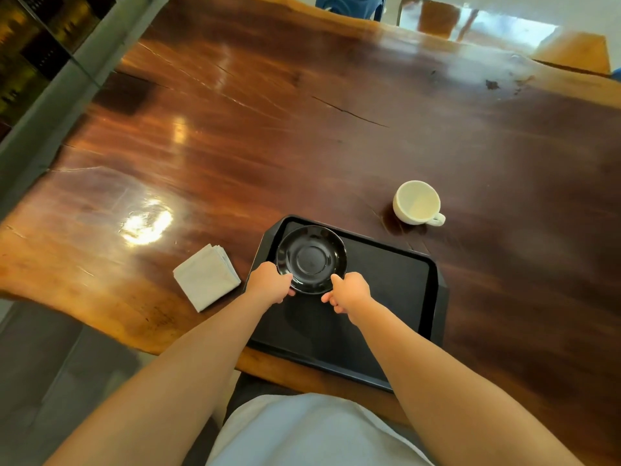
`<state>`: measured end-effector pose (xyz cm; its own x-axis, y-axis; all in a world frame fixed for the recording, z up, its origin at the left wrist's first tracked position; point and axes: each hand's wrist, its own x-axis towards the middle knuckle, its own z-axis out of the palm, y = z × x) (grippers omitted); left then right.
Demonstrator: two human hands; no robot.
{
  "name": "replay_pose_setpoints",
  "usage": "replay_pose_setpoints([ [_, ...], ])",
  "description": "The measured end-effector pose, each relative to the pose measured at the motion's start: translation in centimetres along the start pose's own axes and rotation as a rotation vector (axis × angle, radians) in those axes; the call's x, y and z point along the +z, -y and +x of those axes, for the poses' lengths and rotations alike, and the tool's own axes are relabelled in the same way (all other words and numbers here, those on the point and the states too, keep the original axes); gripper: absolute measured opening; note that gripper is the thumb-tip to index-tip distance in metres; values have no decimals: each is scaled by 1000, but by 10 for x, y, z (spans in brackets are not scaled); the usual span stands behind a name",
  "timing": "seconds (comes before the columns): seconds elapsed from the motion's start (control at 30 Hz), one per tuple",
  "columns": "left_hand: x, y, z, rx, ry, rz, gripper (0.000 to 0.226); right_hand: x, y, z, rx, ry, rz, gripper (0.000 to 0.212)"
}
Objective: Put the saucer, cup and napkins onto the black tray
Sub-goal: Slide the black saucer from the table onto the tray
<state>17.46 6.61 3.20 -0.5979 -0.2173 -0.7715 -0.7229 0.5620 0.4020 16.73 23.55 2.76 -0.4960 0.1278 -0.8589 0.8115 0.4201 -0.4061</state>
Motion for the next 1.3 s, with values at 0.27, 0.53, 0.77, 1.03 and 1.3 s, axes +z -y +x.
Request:
replay_pose_setpoints([
  [0.27, 2, 14, 13, -15, 23, 10, 26, 11, -4, 9, 93, 33, 53, 25],
  [0.53, 7, 14, 29, 18, 29, 51, 28, 10, -1, 18, 192, 57, 142, 39],
  [0.77, 9, 14, 39, 27, 55, 55, 31, 9, 2, 23, 147, 69, 59, 19],
  [1.03, 16, 15, 43, 4, 24, 93, 25, 12, -6, 33, 102, 22, 17, 13],
  [1.3, 18, 12, 44, -13, 16, 102, 28, 8, -3, 40, 77, 13, -68, 32],
])
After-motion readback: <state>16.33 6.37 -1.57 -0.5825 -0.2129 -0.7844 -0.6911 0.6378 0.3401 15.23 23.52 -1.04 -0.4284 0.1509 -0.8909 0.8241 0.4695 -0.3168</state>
